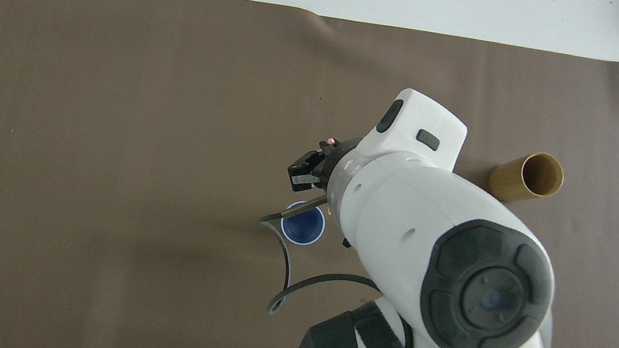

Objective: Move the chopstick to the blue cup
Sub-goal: 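Carry the straw with the right gripper and drop it into the blue cup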

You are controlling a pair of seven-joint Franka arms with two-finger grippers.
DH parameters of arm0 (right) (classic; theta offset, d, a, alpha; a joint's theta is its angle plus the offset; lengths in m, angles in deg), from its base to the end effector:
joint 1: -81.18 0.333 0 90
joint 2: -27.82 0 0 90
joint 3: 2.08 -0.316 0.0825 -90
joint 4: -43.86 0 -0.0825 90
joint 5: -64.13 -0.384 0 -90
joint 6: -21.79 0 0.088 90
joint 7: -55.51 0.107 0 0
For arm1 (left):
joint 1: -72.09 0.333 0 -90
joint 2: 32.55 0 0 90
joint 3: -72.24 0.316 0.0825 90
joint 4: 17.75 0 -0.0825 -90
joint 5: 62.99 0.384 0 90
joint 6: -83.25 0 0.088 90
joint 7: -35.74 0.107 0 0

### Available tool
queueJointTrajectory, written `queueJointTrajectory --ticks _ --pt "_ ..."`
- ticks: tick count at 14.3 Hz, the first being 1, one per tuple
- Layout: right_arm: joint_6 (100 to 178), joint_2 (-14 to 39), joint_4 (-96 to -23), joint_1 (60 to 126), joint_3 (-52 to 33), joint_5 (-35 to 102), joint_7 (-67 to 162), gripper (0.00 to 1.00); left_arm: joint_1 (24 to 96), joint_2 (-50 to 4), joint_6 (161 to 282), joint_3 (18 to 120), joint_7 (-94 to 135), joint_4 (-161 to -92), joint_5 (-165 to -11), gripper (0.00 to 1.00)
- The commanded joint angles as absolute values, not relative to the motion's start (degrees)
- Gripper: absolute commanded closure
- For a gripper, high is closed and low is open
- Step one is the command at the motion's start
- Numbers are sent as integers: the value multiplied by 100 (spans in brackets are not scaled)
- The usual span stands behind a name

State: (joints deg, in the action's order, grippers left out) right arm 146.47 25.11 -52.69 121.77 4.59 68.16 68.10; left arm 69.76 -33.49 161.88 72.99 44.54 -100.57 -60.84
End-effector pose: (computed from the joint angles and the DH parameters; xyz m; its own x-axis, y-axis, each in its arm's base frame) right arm 0.5109 0.3423 0.6058 0.8314 0.3471 0.4339 0.3942 -0.9188 -0.0202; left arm 0.5275 -0.0099 0.6745 0.9830 -0.1728 -0.0615 -0.1747 -0.9842 -0.0278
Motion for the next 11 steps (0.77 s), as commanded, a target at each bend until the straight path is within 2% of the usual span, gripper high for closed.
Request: queueJointTrajectory --ticks 1,5,11 --pt "14983 2290 -5335 12494 469 7220 7360 100 7068 -3422 16104 7233 4532 -10080 -6035 0" --pt "15265 2237 -5677 12522 443 7239 7379 100 7068 -3422 16104 7242 4532 -10080 -6035 0" --pt "15274 2237 -6003 12600 425 7142 7344 100 7068 -3422 16104 7233 4532 -10080 -6035 0"
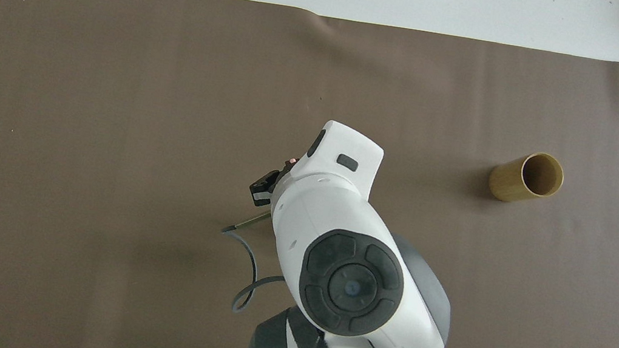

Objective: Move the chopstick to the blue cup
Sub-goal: 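Carry the straw with the right gripper and drop it into the blue cup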

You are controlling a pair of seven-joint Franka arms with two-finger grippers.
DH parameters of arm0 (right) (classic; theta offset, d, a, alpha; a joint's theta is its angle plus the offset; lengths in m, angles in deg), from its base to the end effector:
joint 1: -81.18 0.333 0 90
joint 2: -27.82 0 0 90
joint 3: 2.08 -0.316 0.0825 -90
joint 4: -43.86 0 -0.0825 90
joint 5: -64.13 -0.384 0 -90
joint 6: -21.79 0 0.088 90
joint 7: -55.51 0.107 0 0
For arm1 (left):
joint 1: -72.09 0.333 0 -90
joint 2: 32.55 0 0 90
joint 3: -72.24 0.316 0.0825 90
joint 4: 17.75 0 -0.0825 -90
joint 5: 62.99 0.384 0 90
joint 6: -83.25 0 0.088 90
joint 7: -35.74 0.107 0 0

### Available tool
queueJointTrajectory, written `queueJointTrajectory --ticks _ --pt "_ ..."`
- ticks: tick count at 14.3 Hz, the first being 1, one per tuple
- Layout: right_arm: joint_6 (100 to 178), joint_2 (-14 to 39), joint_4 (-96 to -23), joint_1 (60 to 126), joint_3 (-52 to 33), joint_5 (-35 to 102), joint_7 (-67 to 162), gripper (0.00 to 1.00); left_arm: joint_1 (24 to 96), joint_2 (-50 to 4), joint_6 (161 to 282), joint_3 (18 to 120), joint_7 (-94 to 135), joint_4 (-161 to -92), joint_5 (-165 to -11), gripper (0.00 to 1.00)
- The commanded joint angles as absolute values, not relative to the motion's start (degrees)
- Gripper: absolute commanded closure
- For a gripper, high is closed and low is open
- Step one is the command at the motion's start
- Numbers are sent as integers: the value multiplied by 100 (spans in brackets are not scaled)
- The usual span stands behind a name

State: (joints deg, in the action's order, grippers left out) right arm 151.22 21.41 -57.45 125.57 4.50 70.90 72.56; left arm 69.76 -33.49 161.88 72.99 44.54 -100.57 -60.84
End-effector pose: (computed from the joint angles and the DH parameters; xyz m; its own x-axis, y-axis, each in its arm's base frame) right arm 0.4973 0.3857 0.5333 0.8401 0.3810 0.3860 0.4083 -0.9128 0.0124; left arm 0.5275 -0.0099 0.6745 0.9830 -0.1728 -0.0615 -0.1747 -0.9842 -0.0278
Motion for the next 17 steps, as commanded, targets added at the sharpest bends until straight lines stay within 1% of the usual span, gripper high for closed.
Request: queueJointTrajectory --ticks 1,3,4,5,6,8,10,12,15,17 --pt "15309 2150 -6003 12679 425 7142 7379 100 7068 -3413 16104 7233 4532 -10080 -6035 0" --pt "15476 2096 -6143 12663 425 7116 7370 100 7068 -3422 16104 7242 4532 -10080 -6035 0" --pt "15476 2096 -6152 12662 425 7107 7353 87 7068 -3422 16104 7233 4532 -10080 -6035 0" --pt "15433 2096 -6153 12645 425 7107 7335 58 7068 -3422 16104 7233 4532 -10080 -6035 0" --pt "15363 2105 -6161 12636 425 7020 7344 1 7068 -3422 16104 7233 4532 -10080 -6035 0" --pt "15117 2105 -6092 12654 425 6940 7379 0 7068 -3422 16104 7233 4532 -10080 -6035 0" --pt "15037 2079 -6030 12601 434 6940 7396 0 7068 -3413 16104 7233 4532 -10080 -6035 0" --pt "14897 2070 -5916 12426 460 6949 7396 0 7068 -3422 16104 7233 4532 -10080 -6035 0" --pt "14239 2122 -5407 11864 486 7045 7388 0 7068 -3413 16104 7233 4532 -10080 -6035 0" --pt "13905 2210 -5196 11382 487 7028 7309 0 7068 -3422 16104 7233 4532 -10080 -6035 0"
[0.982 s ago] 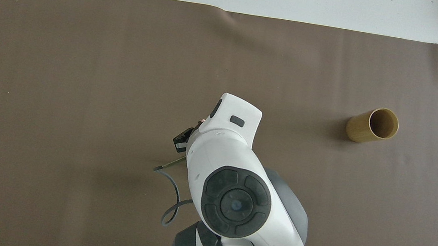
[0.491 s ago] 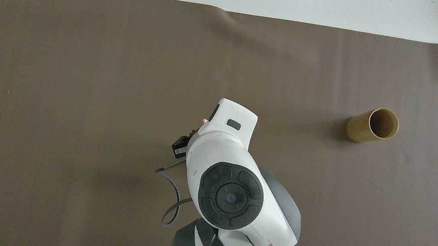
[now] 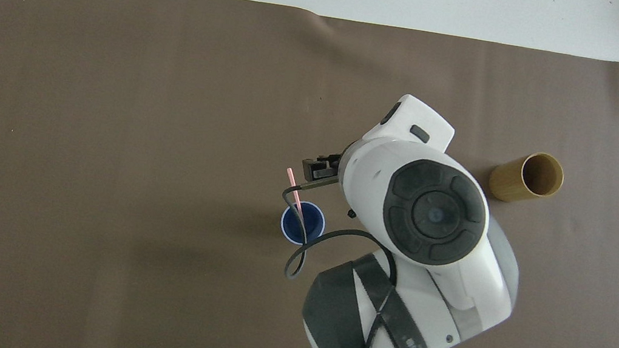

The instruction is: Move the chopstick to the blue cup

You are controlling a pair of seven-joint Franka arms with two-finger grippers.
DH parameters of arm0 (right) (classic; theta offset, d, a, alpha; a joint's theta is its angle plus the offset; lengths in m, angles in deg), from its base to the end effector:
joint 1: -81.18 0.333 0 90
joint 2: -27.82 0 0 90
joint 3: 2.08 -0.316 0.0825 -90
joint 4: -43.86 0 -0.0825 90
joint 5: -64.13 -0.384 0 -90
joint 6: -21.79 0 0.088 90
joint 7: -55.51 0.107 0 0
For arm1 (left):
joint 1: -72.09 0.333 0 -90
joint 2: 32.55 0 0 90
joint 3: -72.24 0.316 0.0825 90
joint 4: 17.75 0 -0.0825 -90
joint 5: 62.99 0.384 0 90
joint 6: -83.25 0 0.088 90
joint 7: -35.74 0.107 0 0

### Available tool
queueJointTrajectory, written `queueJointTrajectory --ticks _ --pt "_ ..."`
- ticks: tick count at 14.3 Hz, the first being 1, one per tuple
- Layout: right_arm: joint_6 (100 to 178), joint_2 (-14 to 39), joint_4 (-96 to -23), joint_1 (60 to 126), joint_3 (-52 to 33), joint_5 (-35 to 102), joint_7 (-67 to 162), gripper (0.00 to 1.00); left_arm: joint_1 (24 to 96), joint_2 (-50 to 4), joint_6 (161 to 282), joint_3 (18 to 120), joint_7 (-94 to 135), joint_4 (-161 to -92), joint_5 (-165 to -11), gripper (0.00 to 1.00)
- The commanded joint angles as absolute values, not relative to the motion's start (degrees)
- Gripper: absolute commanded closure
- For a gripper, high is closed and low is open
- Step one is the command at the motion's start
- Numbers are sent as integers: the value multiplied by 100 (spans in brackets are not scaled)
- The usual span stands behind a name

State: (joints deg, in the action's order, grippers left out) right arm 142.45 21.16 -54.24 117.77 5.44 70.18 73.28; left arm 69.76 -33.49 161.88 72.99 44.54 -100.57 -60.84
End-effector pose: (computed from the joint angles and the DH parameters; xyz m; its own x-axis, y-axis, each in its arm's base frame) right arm 0.5467 0.3024 0.5414 0.9270 0.2327 0.2941 0.2348 -0.9716 0.0286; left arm 0.5275 -0.0099 0.6745 0.9830 -0.1728 -0.0615 -0.1747 -0.9842 -0.0278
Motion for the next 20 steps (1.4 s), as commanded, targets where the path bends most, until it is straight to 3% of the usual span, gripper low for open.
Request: queueJointTrajectory --ticks 1,10,17,20 --pt "13764 2271 -5116 11214 495 7002 7291 0 7068 -3422 16104 7233 4532 -10080 -6035 0" --pt "11822 2746 -4773 9676 530 6729 6255 0 7068 -3422 16104 7233 4532 -10080 -6035 0" --pt "11276 2931 -4746 8577 539 6185 5911 0 7068 -3422 16104 7233 4532 -10080 -6035 0" --pt "11179 3203 -4877 8575 539 6228 5885 0 7051 -3422 16104 7233 4532 -10080 -6035 0"
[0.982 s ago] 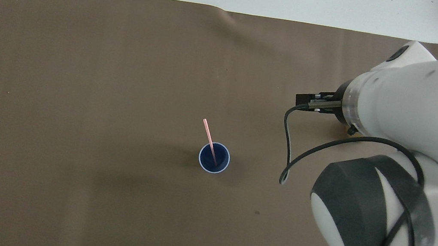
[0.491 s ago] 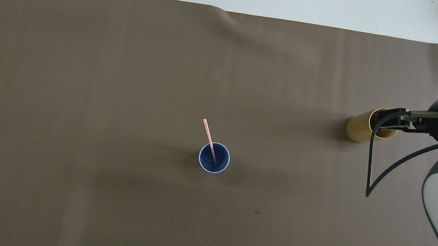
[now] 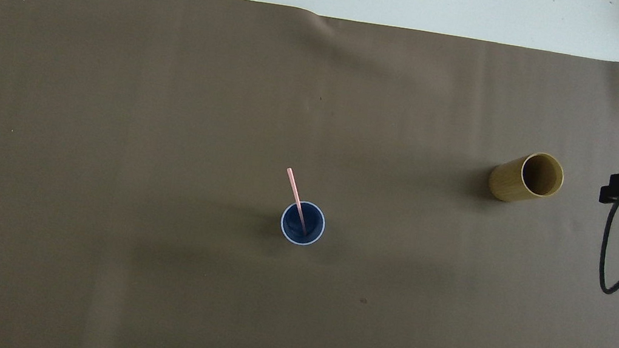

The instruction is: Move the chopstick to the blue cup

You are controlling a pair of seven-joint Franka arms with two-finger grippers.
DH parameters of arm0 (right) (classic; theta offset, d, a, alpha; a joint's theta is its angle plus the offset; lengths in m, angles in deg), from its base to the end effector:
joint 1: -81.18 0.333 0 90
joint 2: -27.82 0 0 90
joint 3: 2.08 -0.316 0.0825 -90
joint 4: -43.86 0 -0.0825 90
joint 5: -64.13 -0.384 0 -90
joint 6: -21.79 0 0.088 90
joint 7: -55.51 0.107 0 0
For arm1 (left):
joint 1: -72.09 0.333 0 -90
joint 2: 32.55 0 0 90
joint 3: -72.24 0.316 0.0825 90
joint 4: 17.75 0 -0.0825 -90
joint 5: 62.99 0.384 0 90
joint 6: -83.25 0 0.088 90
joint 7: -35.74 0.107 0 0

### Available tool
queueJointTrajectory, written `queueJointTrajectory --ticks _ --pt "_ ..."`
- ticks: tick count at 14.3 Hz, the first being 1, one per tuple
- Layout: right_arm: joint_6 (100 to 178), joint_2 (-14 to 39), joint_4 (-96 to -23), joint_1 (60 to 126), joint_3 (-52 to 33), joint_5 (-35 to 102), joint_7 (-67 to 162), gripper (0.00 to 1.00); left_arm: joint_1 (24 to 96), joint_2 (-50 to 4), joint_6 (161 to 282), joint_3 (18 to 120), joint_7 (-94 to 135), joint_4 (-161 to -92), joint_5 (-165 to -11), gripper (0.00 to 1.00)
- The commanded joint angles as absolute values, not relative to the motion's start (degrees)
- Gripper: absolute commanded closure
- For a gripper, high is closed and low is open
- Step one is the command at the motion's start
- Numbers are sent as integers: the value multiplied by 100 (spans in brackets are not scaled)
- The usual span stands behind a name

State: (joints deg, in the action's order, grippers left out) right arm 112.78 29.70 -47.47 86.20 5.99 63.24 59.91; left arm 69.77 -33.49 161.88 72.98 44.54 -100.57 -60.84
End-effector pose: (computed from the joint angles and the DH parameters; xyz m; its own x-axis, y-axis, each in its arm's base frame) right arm 0.5455 -0.0288 0.6330 0.9912 -0.1299 0.0249 -0.1294 -0.9913 -0.0221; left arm 0.5275 -0.0099 0.6745 0.9830 -0.1728 -0.0615 -0.1747 -0.9842 -0.0278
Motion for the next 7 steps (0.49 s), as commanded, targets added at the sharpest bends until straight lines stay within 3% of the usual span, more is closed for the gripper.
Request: queueJointTrajectory --ticks 1,7 --pt "11100 3247 -4939 8593 539 6245 5867 0 7042 -3413 16104 7233 4532 -10080 -6035 0" --pt "10915 3256 -4879 8567 522 6219 5850 0 7120 -3422 16086 7259 4541 -10089 -6149 0"
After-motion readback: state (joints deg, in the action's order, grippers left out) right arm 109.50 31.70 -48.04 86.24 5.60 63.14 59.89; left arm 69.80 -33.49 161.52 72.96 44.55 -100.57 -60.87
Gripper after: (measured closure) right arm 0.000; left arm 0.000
